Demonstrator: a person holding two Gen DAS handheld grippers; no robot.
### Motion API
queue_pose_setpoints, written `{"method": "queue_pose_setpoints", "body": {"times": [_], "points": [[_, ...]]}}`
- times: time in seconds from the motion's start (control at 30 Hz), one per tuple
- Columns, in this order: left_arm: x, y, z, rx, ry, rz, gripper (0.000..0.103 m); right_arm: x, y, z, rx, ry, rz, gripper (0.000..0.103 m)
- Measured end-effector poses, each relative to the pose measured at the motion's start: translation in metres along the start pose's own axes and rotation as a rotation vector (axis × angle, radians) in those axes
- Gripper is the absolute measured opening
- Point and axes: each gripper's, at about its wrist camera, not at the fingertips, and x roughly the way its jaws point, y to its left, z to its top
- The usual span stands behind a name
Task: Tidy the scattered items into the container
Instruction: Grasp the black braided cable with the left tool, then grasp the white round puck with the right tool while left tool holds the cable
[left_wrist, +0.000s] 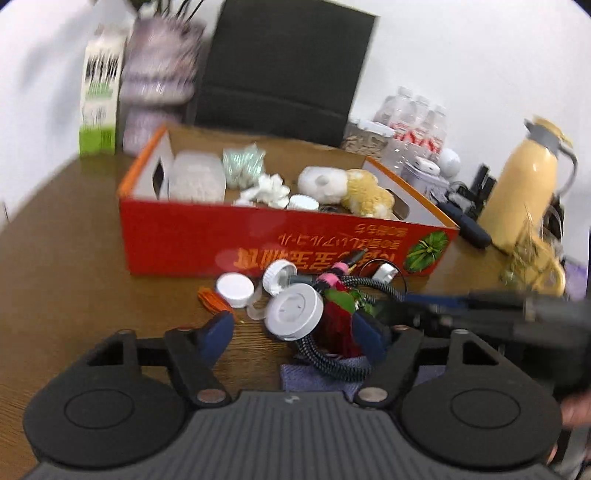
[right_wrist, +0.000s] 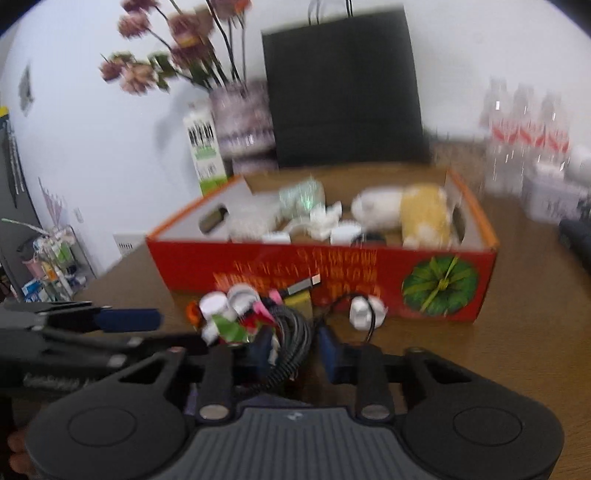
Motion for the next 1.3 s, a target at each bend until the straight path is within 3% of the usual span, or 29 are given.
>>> {"method": "queue_pose_setpoints", "body": {"times": [0.07,0.2,0.3,0.37,0.47,0.5,0.63,0.7,0.77,0.87,1.07,1.13,1.2,1.3], "points": [[0.006,0.003,-0.007,-0.028,0.021,-0.032,0.070,0.004,-0.002,-0.005,0.005,-0.001,0.017,0.019],[-0.001,-0.007,-0.013,0.040,-0.025,-0.054,0.070,0.004,0.001,-0.011,-0.030,-0.012,0.018,0.019],[-0.003,-0.003,-0.013,0.014,-0.031,-0.062,0.058,-0.002,0.009,-0.014,-0.089,-0.042,-0.018,0.016],[-0.004,0.001,-0.012,-0.012,-0.025,-0.080,0.049,-0.015,0.021,-0.020,-0.171,-0.137,-0.068,0.014],[-0.006,0.005,-0.010,-0.058,-0.021,-0.131,0.047,-0.038,0.046,-0.028,-0.351,-0.292,-0.098,0.010],[-0.008,0.006,-0.009,-0.068,-0.025,-0.140,0.048,-0.043,0.050,-0.028,-0.362,-0.308,-0.094,0.010],[-0.014,0.007,-0.008,-0.073,-0.060,-0.143,0.054,-0.061,0.036,-0.019,-0.190,-0.333,0.009,0.010],[-0.013,0.005,-0.007,-0.057,-0.062,-0.072,0.053,-0.064,0.028,-0.016,-0.172,-0.344,-0.002,0.010],[-0.010,0.007,-0.007,-0.054,-0.057,0.016,0.044,-0.066,0.020,-0.013,-0.135,-0.351,-0.005,0.009],[-0.010,0.020,-0.004,-0.116,-0.053,0.038,0.041,-0.065,0.009,-0.010,-0.075,-0.331,0.014,0.008],[-0.027,0.007,-0.004,-0.056,-0.127,-0.076,0.046,-0.071,-0.018,-0.003,0.103,-0.313,0.200,0.007],[-0.028,-0.002,-0.007,-0.013,-0.123,-0.105,0.048,-0.068,-0.020,-0.002,0.132,-0.288,0.251,0.007],[-0.025,-0.011,-0.011,0.035,-0.108,-0.121,0.049,-0.054,-0.023,-0.001,0.165,-0.194,0.326,0.007],[-0.019,-0.021,-0.017,0.082,-0.083,-0.124,0.049,-0.047,-0.021,-0.003,0.172,-0.161,0.386,0.007]]}}
